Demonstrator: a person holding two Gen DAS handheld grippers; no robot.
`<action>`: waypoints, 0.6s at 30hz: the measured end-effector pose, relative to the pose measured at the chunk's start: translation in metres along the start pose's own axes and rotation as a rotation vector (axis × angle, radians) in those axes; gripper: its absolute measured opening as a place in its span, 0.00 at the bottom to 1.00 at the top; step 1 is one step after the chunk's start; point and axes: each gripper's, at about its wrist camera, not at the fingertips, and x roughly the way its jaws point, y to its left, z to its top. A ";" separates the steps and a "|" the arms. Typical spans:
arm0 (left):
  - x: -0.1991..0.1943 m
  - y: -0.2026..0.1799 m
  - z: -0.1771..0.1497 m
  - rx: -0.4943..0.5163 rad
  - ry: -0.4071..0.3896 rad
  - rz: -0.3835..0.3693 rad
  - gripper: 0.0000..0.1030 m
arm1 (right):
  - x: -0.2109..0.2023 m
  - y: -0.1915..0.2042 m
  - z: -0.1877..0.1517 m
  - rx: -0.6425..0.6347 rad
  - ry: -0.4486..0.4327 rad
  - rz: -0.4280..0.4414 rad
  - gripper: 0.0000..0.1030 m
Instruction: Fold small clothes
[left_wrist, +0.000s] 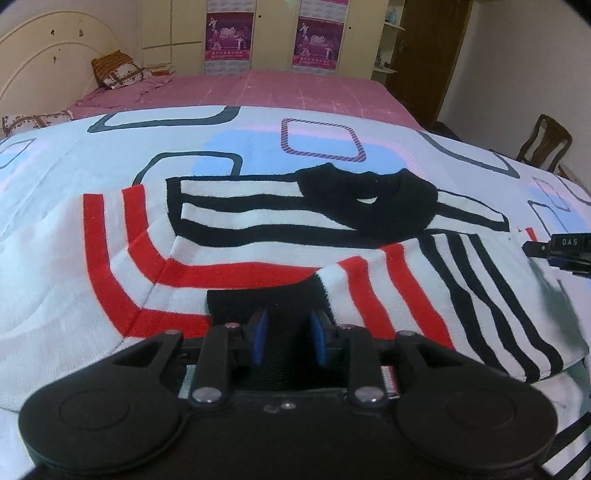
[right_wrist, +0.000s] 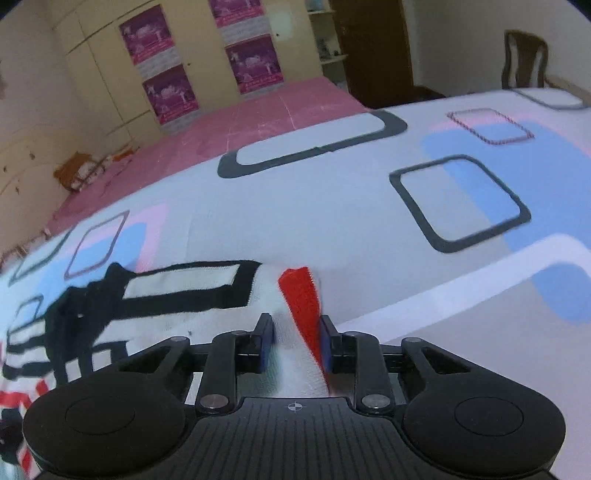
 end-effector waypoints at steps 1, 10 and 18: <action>0.000 -0.002 0.000 0.004 0.001 0.005 0.26 | -0.003 0.004 -0.001 -0.035 -0.012 -0.008 0.17; 0.001 -0.002 0.003 -0.003 0.017 0.014 0.27 | -0.016 0.011 -0.007 -0.192 -0.073 -0.142 0.07; 0.000 -0.003 0.003 0.003 0.026 0.023 0.28 | -0.048 0.070 -0.034 -0.308 -0.081 0.010 0.09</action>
